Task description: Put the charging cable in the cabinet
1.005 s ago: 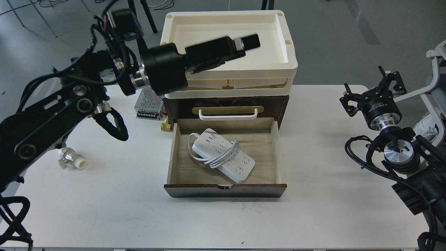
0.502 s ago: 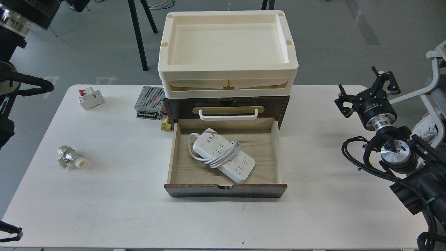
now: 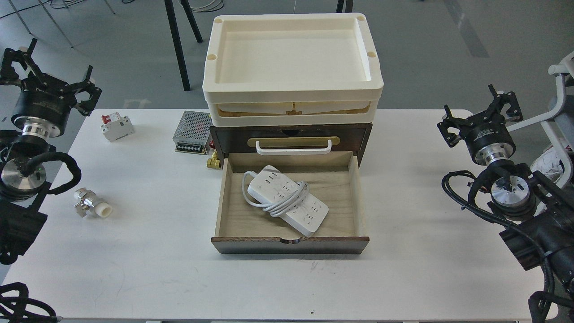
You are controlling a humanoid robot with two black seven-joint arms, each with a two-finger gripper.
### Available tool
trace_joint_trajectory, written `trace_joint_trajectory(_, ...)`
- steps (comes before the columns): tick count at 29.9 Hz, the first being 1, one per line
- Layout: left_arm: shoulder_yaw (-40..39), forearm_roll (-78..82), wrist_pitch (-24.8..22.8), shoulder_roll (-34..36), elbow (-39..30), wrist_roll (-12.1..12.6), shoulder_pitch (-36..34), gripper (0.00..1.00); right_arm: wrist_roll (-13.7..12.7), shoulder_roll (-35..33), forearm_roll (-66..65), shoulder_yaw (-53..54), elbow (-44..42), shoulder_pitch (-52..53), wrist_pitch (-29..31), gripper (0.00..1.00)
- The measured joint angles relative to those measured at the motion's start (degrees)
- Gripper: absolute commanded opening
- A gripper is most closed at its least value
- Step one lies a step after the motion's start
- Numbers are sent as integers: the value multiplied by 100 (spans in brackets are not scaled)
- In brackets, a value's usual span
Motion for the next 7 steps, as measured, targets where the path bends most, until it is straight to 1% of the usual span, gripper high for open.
trace_joint_trajectory(7, 46, -8, 0, -62, 72, 35, 204, 100, 27, 2, 1, 7, 18, 53, 14, 100)
